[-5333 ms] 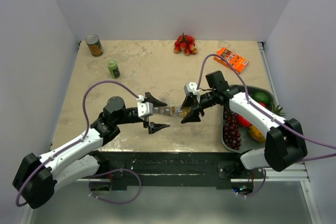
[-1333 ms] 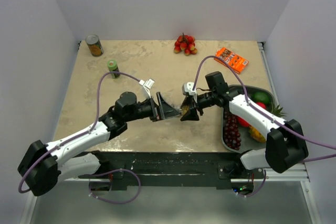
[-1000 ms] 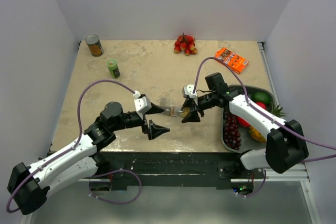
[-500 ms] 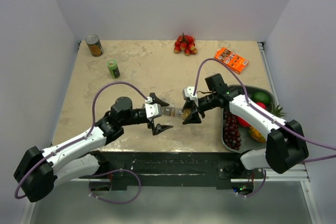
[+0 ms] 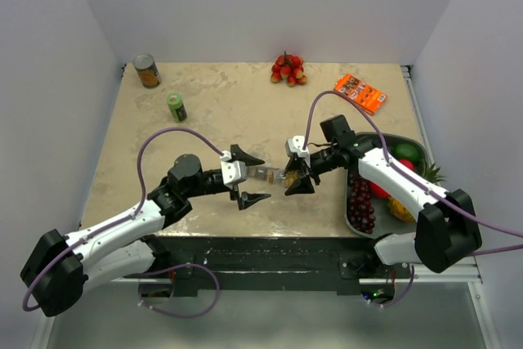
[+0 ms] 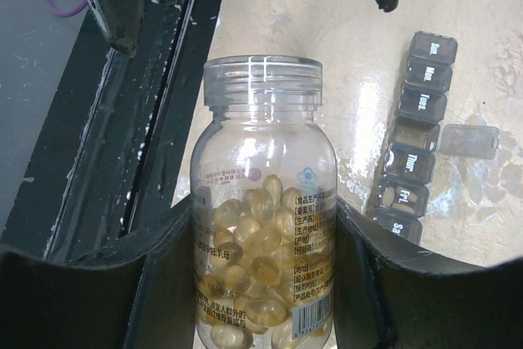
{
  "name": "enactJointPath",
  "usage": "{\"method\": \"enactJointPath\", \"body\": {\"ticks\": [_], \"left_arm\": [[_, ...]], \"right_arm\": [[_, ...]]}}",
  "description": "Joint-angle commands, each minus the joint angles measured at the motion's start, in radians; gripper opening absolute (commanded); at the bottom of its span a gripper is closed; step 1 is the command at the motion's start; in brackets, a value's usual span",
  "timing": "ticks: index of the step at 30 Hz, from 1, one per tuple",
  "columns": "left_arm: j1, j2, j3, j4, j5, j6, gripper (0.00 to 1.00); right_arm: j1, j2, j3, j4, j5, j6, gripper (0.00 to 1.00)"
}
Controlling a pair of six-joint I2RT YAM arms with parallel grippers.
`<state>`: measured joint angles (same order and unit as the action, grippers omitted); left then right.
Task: Sort the pills into containers
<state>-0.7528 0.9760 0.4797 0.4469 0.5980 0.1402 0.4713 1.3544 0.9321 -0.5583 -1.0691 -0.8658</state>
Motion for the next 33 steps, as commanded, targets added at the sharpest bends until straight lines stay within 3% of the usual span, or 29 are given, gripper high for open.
{"method": "enactJointPath", "body": {"ticks": [1,18,23,26,27,29,30,33], "left_arm": [[0.001,0.027,0.019,0.105,0.028,-0.019,0.93],[-0.008,0.145,0.082,0.145,0.056,-0.068,0.89],[-0.013,0.171,0.102,0.139,0.068,-0.076,0.8],[-0.013,0.185,0.112,0.121,0.074,-0.093,0.62],[-0.013,0.194,0.123,0.112,0.075,-0.1,0.46],[-0.013,0.202,0.129,0.095,0.066,-0.132,0.28],[-0.013,0.207,0.132,0.093,0.065,-0.172,0.15],[-0.011,0.208,0.129,0.088,0.051,-0.312,0.0]], "right_arm": [[0.001,-0.012,0.042,-0.009,-0.042,-0.032,0.0],[0.001,-0.015,0.036,-0.006,-0.048,-0.036,0.0],[0.001,-0.015,0.034,-0.003,-0.043,-0.035,0.0],[0.003,-0.012,0.034,-0.003,-0.043,-0.036,0.0],[0.001,-0.012,0.034,-0.003,-0.045,-0.035,0.0],[0.003,-0.014,0.034,-0.002,-0.042,-0.035,0.0],[0.001,-0.014,0.034,0.0,-0.04,-0.032,0.0],[0.003,-0.017,0.031,0.021,-0.019,-0.009,0.0]]}}
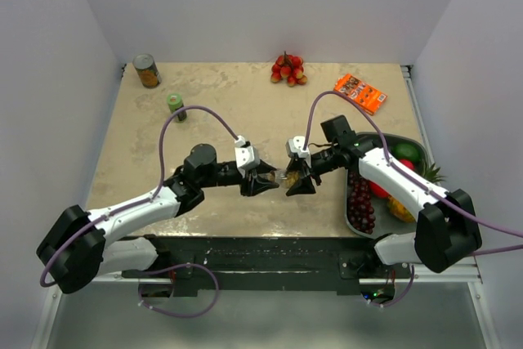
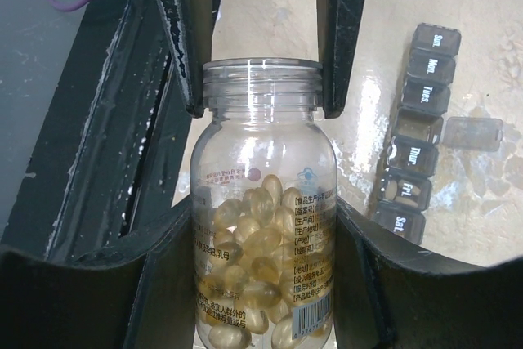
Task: Sort the pills into containers
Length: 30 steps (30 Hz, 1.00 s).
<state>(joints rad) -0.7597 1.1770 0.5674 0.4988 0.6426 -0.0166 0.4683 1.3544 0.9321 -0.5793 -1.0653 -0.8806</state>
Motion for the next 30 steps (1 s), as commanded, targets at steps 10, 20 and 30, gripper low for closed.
{"method": "enactJointPath", "body": {"ticks": [10,20,30], "left_arm": [[-0.003,0.056,0.025,-0.07,-0.116,-1.135,0.0],[-0.004,-0.023,-0.014,-0.098,-0.268,-1.644,0.0],[0.008,-0.119,-0.058,-0.17,-0.301,-1.654,0.0]], "right_arm": [[0.004,-0.029,0.016,0.151,0.056,0.126,0.0],[0.003,-0.034,0.008,0.177,0.082,0.155,0.0],[0.001,-0.035,0.01,0.179,0.079,0.157,0.0]]}}
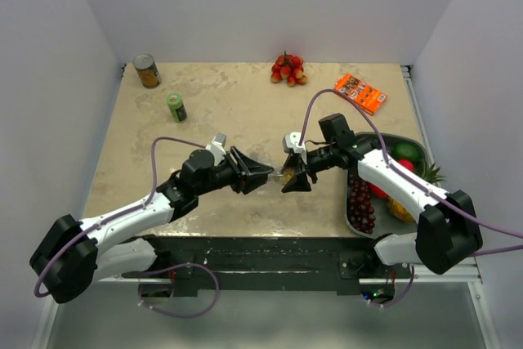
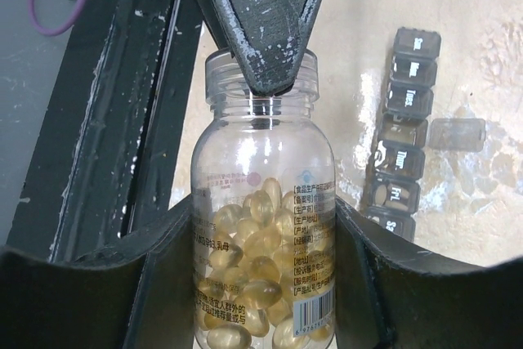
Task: Sort the pills into containers
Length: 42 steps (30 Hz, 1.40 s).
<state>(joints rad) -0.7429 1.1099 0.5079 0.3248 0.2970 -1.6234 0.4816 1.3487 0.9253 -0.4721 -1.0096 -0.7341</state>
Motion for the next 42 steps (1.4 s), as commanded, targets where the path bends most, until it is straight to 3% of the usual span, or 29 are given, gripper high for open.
{"method": "enactJointPath", "body": {"ticks": [1,13,18,24,34,42], "left_arm": [[-0.004,-0.054,0.001,0.002,0.051,-0.041,0.0],[0.031,0.016,-0.014,0.166,0.215,-0.111,0.0],[0.036,0.059,-0.072,0.385,0.246,-0.283,0.0],[0.048,0.083,-0.022,0.315,0.28,-0.184,0.01],[0.076,0.128,0.093,0.136,0.37,0.086,0.49],[0.106,0.123,0.119,0.042,0.41,0.204,0.76]], "right_arm": [[-0.011,-0.029,0.017,0.072,0.022,0.01,0.0],[-0.012,-0.039,0.009,0.064,0.019,-0.016,0.0],[-0.012,-0.043,0.004,0.064,0.031,-0.025,0.0],[-0.012,-0.048,0.004,0.063,0.04,-0.03,0.0],[-0.011,-0.045,0.004,0.063,0.039,-0.028,0.0],[-0.011,-0.043,0.006,0.061,0.032,-0.027,0.0]]}}
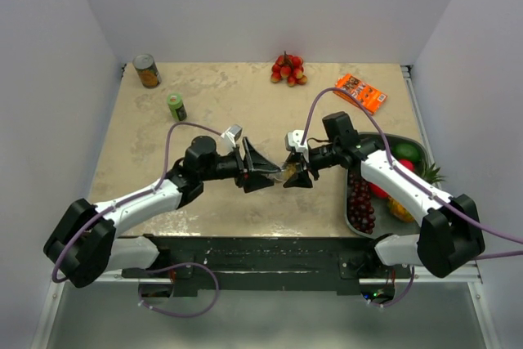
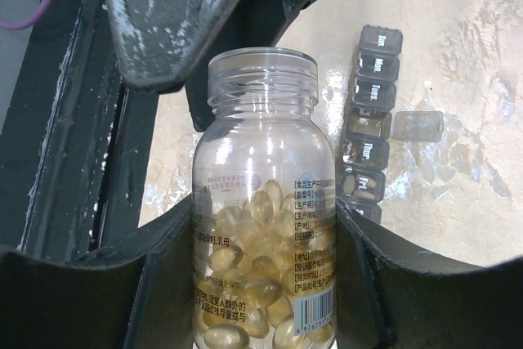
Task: Sort the pills into containers
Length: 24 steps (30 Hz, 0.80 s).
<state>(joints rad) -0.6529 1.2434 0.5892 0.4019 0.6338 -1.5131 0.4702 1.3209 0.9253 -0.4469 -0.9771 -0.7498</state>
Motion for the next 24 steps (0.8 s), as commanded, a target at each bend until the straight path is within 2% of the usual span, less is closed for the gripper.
{"method": "enactJointPath", "body": {"ticks": [1,5,7,11,14,15,16,17,18,19,20,21,22,23,24], "left_arm": [[0.019,-0.018,0.041,-0.043,0.075,0.108,0.78],[0.036,-0.047,0.061,-0.17,0.073,0.218,0.84],[0.041,-0.061,0.075,-0.23,0.069,0.307,0.88],[0.053,-0.087,0.098,-0.433,0.037,0.503,0.9],[0.058,-0.116,0.138,-0.552,-0.002,0.762,0.91],[0.056,-0.133,0.146,-0.56,-0.015,0.921,0.9],[0.056,-0.186,0.141,-0.56,-0.032,0.995,0.9],[0.055,-0.226,0.132,-0.543,-0.064,1.071,0.9],[0.042,-0.27,0.114,-0.51,-0.106,1.216,0.93],[0.039,-0.368,0.054,-0.462,-0.112,1.288,0.96],[0.036,-0.421,0.014,-0.331,-0.118,1.359,0.98],[0.03,-0.471,-0.029,-0.266,-0.105,1.484,0.99],[0.029,-0.549,-0.111,-0.202,-0.095,1.555,0.99],[0.03,-0.579,-0.15,-0.082,-0.085,1.606,0.99],[0.029,-0.599,-0.184,-0.033,-0.045,1.684,0.99]], "right_arm": [[-0.001,-0.017,0.006,0.034,0.002,-0.013,0.0],[0.001,-0.017,0.007,0.031,0.0,-0.014,0.0],[0.001,-0.015,0.007,0.03,0.0,-0.017,0.0],[-0.001,-0.018,0.009,0.024,-0.005,-0.02,0.0],[-0.001,-0.02,0.01,0.017,-0.005,-0.028,0.0],[-0.001,-0.02,0.012,0.011,-0.009,-0.037,0.0],[-0.001,-0.02,0.014,0.007,-0.012,-0.04,0.0],[-0.001,-0.02,0.014,0.002,-0.015,-0.046,0.0],[0.001,-0.02,0.015,-0.012,-0.021,-0.063,0.0],[0.001,-0.019,0.017,-0.021,-0.037,-0.074,0.0],[-0.001,-0.019,0.017,-0.029,-0.044,-0.085,0.0],[-0.001,-0.019,0.017,-0.045,-0.054,-0.106,0.0],[0.001,-0.017,0.017,-0.052,-0.069,-0.118,0.0],[0.001,-0.015,0.015,-0.059,-0.075,-0.134,0.0],[-0.001,-0.015,0.015,-0.068,-0.081,-0.14,0.0]]}}
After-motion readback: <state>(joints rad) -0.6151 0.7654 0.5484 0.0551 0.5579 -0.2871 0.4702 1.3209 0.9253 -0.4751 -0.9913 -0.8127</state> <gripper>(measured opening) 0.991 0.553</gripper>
